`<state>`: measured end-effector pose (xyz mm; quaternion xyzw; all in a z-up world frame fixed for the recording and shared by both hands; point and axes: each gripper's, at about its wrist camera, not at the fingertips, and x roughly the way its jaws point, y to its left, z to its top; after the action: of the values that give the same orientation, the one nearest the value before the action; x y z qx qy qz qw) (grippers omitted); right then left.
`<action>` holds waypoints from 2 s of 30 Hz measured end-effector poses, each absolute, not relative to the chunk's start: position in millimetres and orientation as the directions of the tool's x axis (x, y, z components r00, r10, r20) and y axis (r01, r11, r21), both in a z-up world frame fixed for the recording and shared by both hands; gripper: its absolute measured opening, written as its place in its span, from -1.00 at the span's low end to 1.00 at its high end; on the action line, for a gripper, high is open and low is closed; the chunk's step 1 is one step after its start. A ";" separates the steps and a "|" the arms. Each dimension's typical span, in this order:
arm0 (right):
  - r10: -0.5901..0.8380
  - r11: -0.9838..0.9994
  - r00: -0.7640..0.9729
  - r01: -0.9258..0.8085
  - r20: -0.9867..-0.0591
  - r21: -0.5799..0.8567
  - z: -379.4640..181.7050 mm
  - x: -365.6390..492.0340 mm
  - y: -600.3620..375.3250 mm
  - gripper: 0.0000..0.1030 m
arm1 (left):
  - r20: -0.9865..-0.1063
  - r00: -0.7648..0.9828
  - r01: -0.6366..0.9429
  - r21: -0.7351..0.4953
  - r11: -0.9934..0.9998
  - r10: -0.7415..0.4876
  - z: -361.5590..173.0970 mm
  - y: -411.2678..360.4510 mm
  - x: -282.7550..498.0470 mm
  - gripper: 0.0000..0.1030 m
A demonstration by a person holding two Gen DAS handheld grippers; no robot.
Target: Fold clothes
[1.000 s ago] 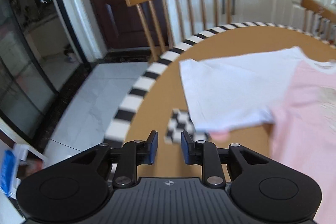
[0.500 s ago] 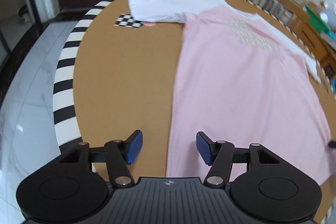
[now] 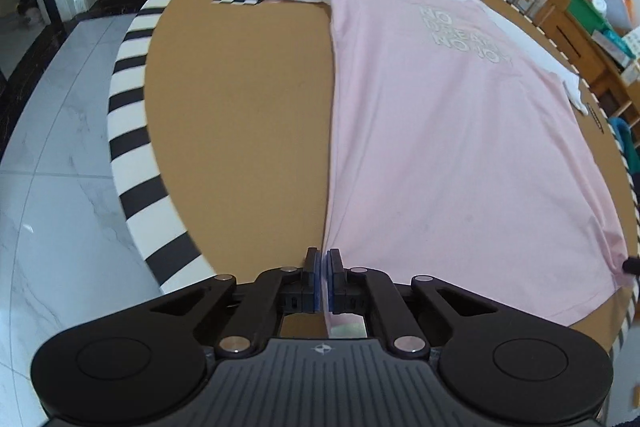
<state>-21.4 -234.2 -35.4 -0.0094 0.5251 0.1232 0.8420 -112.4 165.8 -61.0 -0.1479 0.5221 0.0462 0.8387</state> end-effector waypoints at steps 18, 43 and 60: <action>0.242 0.970 0.426 -0.084 -0.872 0.228 -28.3 -47.6 -279.5 -0.92 | -0.877 0.460 -0.158 -0.233 0.959 -0.137 -53.6 147.4 -133.6 -0.27; 0.201 0.980 0.373 -0.060 -0.906 0.192 -49.3 -42.5 -275.7 -0.86 | -0.881 0.431 -0.180 -0.295 0.938 -0.195 -63.4 145.1 -141.5 -0.81; 0.272 0.962 0.570 -0.184 -0.775 0.202 -20.1 54.7 -226.1 -0.23 | -0.763 0.636 -0.111 -0.237 0.965 -0.114 -35.9 98.2 -38.1 -0.20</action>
<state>54.7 -226.1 -20.1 0.0494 0.4452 0.1289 0.8847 -38.1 98.2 -35.9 -0.1321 0.4263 -0.0007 0.8949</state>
